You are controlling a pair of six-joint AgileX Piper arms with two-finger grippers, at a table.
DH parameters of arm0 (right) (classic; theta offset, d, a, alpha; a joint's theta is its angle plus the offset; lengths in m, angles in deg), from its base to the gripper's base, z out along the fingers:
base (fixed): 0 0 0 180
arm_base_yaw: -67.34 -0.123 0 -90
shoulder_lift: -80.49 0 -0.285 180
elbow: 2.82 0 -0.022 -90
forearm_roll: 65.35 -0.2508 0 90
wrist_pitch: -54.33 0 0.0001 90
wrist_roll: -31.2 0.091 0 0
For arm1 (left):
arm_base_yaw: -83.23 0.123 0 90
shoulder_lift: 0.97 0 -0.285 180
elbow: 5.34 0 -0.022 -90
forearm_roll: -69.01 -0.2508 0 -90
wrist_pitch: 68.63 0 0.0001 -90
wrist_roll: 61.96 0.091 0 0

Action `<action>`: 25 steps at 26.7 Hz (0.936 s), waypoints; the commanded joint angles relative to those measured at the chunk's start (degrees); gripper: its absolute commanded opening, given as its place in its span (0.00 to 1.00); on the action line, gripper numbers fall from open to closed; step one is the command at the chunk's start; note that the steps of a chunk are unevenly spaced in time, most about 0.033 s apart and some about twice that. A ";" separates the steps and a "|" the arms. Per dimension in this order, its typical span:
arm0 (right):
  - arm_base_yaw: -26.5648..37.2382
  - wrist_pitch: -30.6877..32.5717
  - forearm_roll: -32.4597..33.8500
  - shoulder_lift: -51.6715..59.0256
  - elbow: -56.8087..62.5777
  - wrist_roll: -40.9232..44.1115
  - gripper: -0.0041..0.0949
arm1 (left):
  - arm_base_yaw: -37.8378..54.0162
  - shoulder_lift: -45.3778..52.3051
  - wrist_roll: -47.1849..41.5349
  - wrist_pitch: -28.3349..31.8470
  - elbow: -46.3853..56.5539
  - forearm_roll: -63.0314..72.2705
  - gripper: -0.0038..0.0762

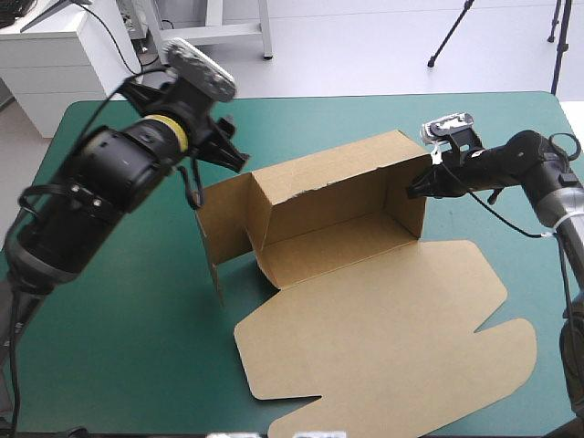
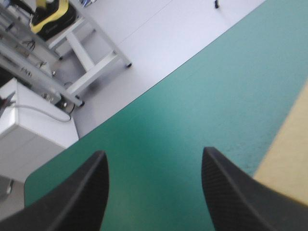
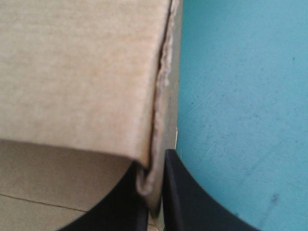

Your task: Fold the box

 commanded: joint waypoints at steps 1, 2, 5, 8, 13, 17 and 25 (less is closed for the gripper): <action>-0.18 -0.02 -1.61 2.74 -2.69 1.29 0.02 | 10.27 3.53 1.74 2.05 -2.00 6.69 0.56; -0.18 0.70 0.45 2.74 -3.95 3.15 0.02 | 17.33 4.42 3.27 1.22 -2.00 12.14 0.56; -0.18 3.52 4.44 2.74 -7.99 6.27 0.02 | 28.43 5.74 5.83 -1.34 -2.00 19.70 0.56; -0.18 6.19 5.62 2.74 -12.84 10.79 0.02 | 37.75 8.27 6.08 -0.44 1.87 25.54 0.56; -0.18 9.05 6.32 2.74 -17.77 13.46 0.02 | 43.25 12.96 5.72 3.90 14.33 26.09 0.56; -0.18 10.05 8.94 2.74 -18.90 14.85 0.02 | 45.04 17.68 4.18 8.91 27.60 26.29 0.56; -0.18 14.84 10.54 2.74 -19.98 19.61 0.02 | 45.45 24.82 0.00 15.88 45.12 25.54 0.56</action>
